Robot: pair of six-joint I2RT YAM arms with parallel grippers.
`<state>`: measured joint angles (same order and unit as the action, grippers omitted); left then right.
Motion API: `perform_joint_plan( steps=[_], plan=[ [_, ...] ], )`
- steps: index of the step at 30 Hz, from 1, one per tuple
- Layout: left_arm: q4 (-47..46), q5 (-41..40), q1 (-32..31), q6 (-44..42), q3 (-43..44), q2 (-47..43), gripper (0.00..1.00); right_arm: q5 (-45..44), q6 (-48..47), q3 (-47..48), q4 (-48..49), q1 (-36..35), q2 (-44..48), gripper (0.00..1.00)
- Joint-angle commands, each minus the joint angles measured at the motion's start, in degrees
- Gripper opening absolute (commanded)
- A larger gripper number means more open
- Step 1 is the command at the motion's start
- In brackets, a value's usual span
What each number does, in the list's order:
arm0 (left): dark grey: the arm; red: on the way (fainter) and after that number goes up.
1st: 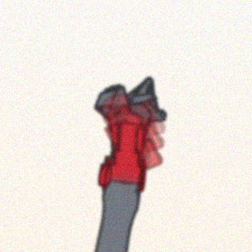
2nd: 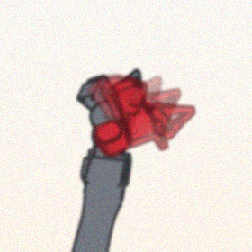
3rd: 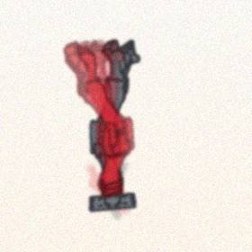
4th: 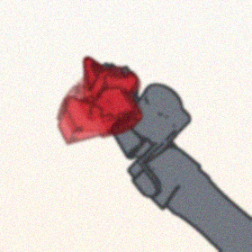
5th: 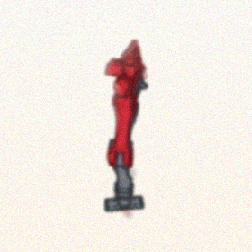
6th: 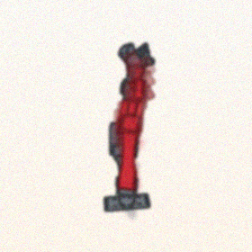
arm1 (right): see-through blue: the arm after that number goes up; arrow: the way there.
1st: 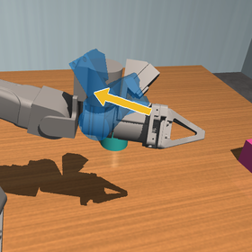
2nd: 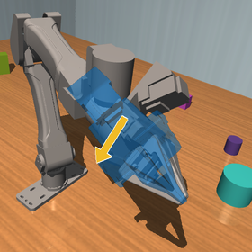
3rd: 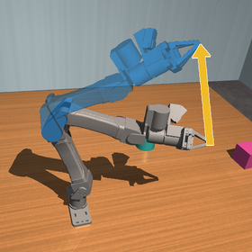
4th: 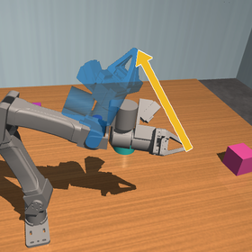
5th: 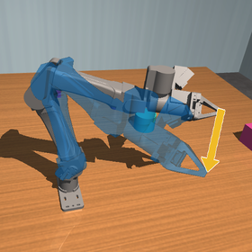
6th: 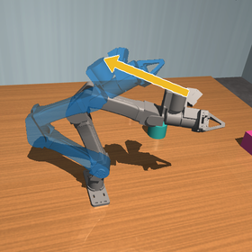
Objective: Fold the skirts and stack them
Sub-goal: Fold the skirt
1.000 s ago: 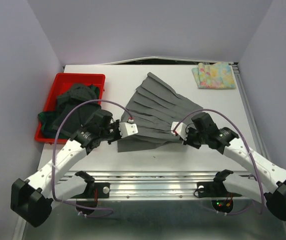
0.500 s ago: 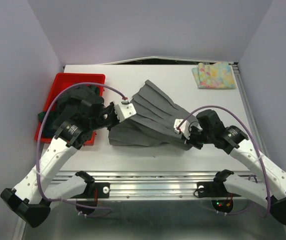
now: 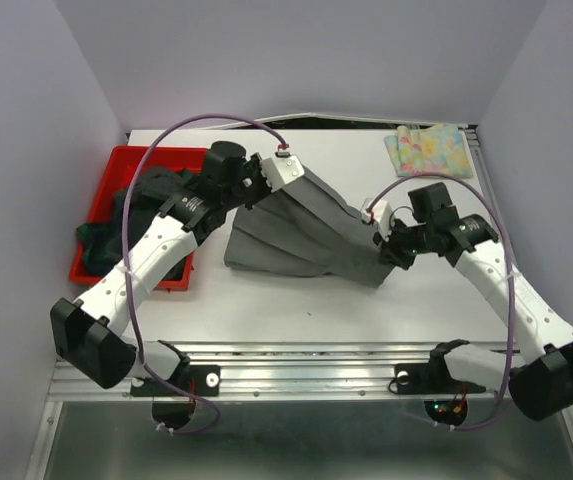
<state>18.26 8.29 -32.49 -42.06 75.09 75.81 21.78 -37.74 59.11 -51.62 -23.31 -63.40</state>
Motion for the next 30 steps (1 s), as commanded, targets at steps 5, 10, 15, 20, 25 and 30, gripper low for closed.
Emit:
perform_joint_plan(
  steps=[5, 10, 15, 20, 25, 30],
  plan=[
    [-11.05, -2.93, 0.67, -2.76, 8.92, 7.22, 0.00, 14.51, -13.39, 11.11, -9.55, 15.30, -15.06, 0.01],
    [-15.44, -3.72, 0.94, -3.55, 12.35, 14.79, 0.00, 18.29, -18.51, 14.88, -11.40, 21.01, -24.04, 0.01],
    [-19.30, -2.85, 2.61, -3.20, 19.29, 26.21, 0.00, 23.74, -26.15, 27.26, -18.42, 27.00, -36.86, 0.02],
    [-22.21, -1.88, 4.10, -2.85, 27.81, 36.94, 0.00, 25.15, -28.01, 38.96, -24.05, 27.53, -52.40, 0.09],
    [-22.83, -1.53, 5.42, -2.15, 35.73, 49.15, 0.00, 26.64, -22.83, 53.95, -23.79, 28.06, -65.43, 0.18],
    [-23.45, -4.15, 5.95, -0.57, 42.06, 57.50, 0.00, 26.31, -14.66, 62.61, -19.43, 28.06, -75.20, 0.25]
  ],
)
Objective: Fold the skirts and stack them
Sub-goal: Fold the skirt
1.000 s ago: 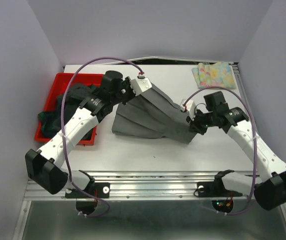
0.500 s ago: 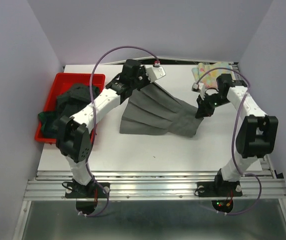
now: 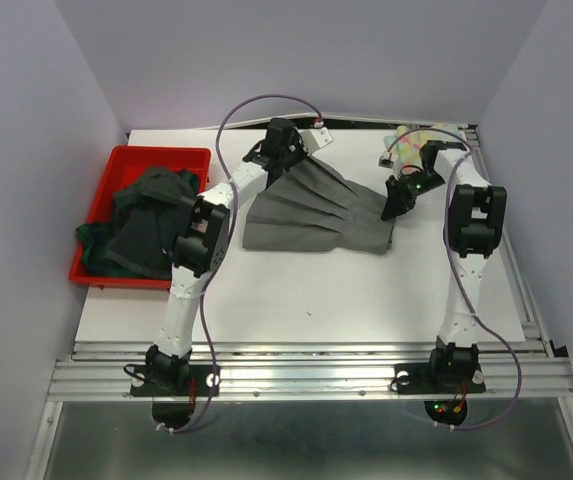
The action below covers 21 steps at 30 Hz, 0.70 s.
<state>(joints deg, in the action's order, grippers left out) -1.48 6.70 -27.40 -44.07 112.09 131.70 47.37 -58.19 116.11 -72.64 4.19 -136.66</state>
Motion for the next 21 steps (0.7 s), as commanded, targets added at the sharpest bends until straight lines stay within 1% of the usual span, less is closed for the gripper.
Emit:
perform_joint_plan(
  steps=[1, 2, 3, 4, 5, 6, 7, 8, 10, 11, 12, 13, 14, 15, 16, 17, 18, 19, 20, 21],
  plan=[
    [-3.88, -3.35, 0.85, 1.62, 5.59, 2.41, 0.02, 0.35, 6.59, 5.61, 1.63, 0.56, -2.12, 0.25],
    [-4.06, -4.93, 1.03, 1.80, 6.90, 3.81, 0.06, -0.35, 8.78, 5.00, 3.71, 0.56, -2.12, 0.25],
    [-3.97, -5.81, 1.03, 2.06, 7.69, 4.18, 0.24, -0.79, 9.93, 4.22, 5.13, 0.56, -1.77, 0.26],
    [-4.06, -6.34, 1.12, 2.58, 8.31, 4.44, 0.34, -0.97, 10.38, 3.34, 7.23, 0.56, -1.42, 0.26],
    [-4.15, -9.48, 1.21, 4.16, 9.80, 4.53, 0.45, -1.23, 12.03, 1.68, 7.77, 0.56, -1.07, 0.26],
    [-3.71, -10.21, 1.38, 4.87, 10.68, 4.27, 0.64, -1.58, 13.10, 0.61, 9.69, 0.56, -0.37, 0.28],
    [-3.19, -10.91, 1.47, 5.57, 11.56, 3.75, 0.77, -1.84, 13.45, -0.44, 9.71, 0.56, -0.36, 0.29],
    [-2.05, -12.05, 1.56, 7.41, 12.87, 1.83, 0.82, -2.11, 15.72, -2.71, 10.58, 0.56, 0.34, 0.29],
    [0.32, -12.06, 1.73, 9.17, 13.41, -1.08, 0.83, -3.51, 18.54, -5.62, 14.08, 0.56, 1.13, 0.29],
    [3.03, -12.23, 1.73, 10.23, 13.24, -2.75, 0.83, -4.04, 19.77, -7.03, 14.89, 0.56, 1.74, 0.29],
    [4.54, -12.15, 1.73, 11.45, 11.93, -6.68, 0.83, -6.05, 23.44, -8.43, 16.20, -0.05, 2.18, 0.29],
    [6.20, -11.63, 1.73, 13.56, 10.88, -8.98, 0.83, -7.02, 25.13, -11.58, 18.30, -0.58, 2.45, 0.29],
    [9.53, -10.66, 1.73, 14.88, 7.91, -11.09, 0.83, -7.56, 28.19, -13.09, 19.02, -0.58, 2.97, 0.28],
    [11.13, -10.05, 1.73, 16.46, 5.88, -15.81, 0.83, -7.47, 29.44, -14.50, 19.64, -0.58, 3.33, 0.28],
    [14.19, -8.99, 1.73, 19.26, 3.68, -18.29, 0.83, -7.04, 30.76, -17.30, 20.43, -1.19, 3.68, 0.28],
    [15.61, -6.64, 1.73, 20.59, -1.30, -20.50, 0.83, -6.51, 34.77, -18.89, 21.13, -1.20, 4.12, 0.28],
    [16.84, -4.26, 1.73, 22.17, -4.22, -25.13, 0.83, -5.81, 36.64, -20.74, 22.27, -1.89, 5.60, 0.28],
    [17.81, -2.85, 1.73, 23.67, -7.30, -27.44, 0.82, -4.93, 38.05, -22.75, 24.28, -1.90, 6.49, 0.28],
    [18.69, -1.35, 1.73, 26.47, -10.72, -29.64, 0.81, -4.23, 41.37, -26.69, 25.08, -3.03, 7.36, 0.28],
    [18.79, 1.53, 1.82, 27.45, -17.89, -34.10, 0.80, -3.61, 43.06, -28.82, 26.22, -3.65, 8.42, 0.28]
  ],
)
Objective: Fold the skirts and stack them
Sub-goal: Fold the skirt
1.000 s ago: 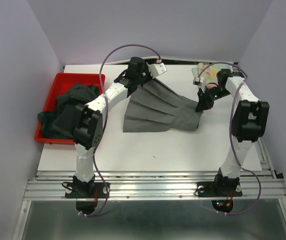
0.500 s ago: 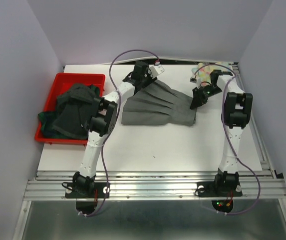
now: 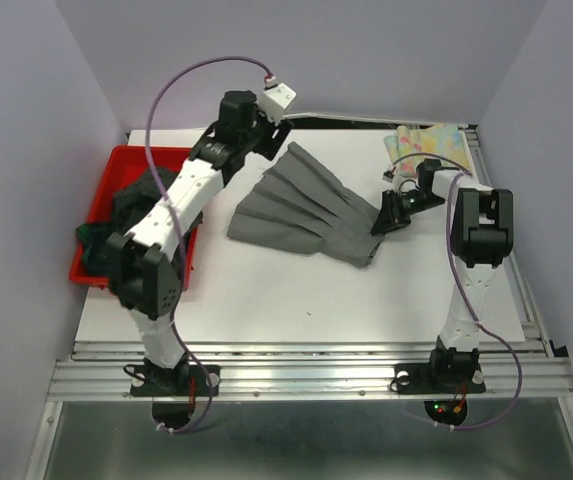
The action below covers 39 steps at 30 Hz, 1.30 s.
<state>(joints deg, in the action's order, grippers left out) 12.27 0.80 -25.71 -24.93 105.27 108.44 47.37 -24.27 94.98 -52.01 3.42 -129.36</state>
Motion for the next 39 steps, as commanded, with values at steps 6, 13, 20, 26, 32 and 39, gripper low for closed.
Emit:
perform_joint_plan(
  steps=[6, 13, 20, 26, 32, 39],
  plan=[
    [3.46, 12.99, 0.05, 11.83, -30.63, -21.95, 0.74, -1.50, 33.64, -27.95, 23.76, -8.07, 11.57, 0.24],
    [4.52, 15.99, -0.39, 12.54, -33.56, -16.17, 0.70, -3.16, 64.14, -47.85, 59.23, -16.23, 22.39, 0.25],
    [3.81, 13.53, -0.30, 9.65, -24.34, -0.62, 0.66, -4.39, 63.78, -47.63, 58.73, -19.42, 32.75, 0.63],
    [5.48, 10.63, 0.40, 0.95, -15.37, 9.50, 0.57, -9.05, 48.99, -40.84, 40.34, -18.10, 43.47, 0.65],
    [7.50, 8.43, 0.49, -12.32, -8.86, 14.43, 0.56, -17.57, 37.20, -37.33, 37.95, -15.55, 41.75, 0.62],
    [3.81, 12.29, 1.63, -11.38, -9.65, 5.67, 0.72, -15.30, 40.97, -37.32, 45.75, -15.55, 28.22, 0.54]
  ],
)
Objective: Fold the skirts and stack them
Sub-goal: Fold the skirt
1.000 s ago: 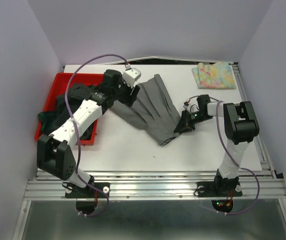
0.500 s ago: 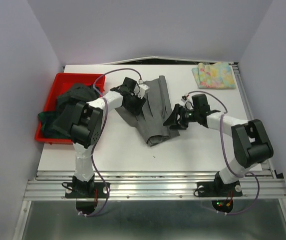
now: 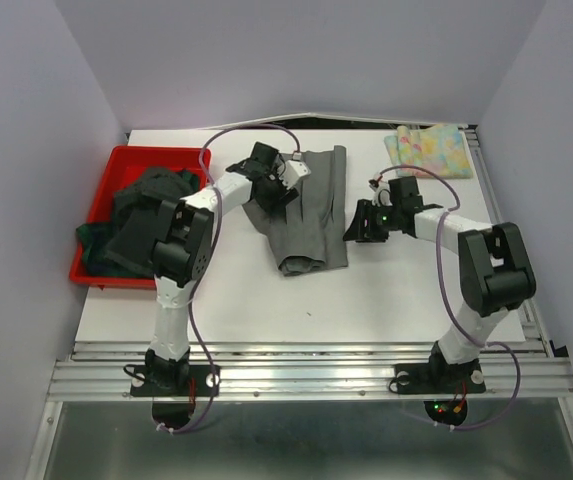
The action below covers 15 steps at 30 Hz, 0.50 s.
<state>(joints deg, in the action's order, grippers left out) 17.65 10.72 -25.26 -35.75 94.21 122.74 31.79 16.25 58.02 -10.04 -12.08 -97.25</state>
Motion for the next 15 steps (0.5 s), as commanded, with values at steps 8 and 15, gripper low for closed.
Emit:
perform_joint_plan(
  steps=[8, 15],
  plan=[
    [1.33, 2.82, -1.81, 9.54, -2.81, -23.76, 0.89, 5.82, 5.45, -2.64, 12.41, -0.05, -9.45, 0.42],
    [5.46, -6.15, -12.00, 23.69, -11.13, -28.25, 0.81, 13.90, 15.28, -9.58, 20.32, -0.75, -9.53, 0.24]
  ],
)
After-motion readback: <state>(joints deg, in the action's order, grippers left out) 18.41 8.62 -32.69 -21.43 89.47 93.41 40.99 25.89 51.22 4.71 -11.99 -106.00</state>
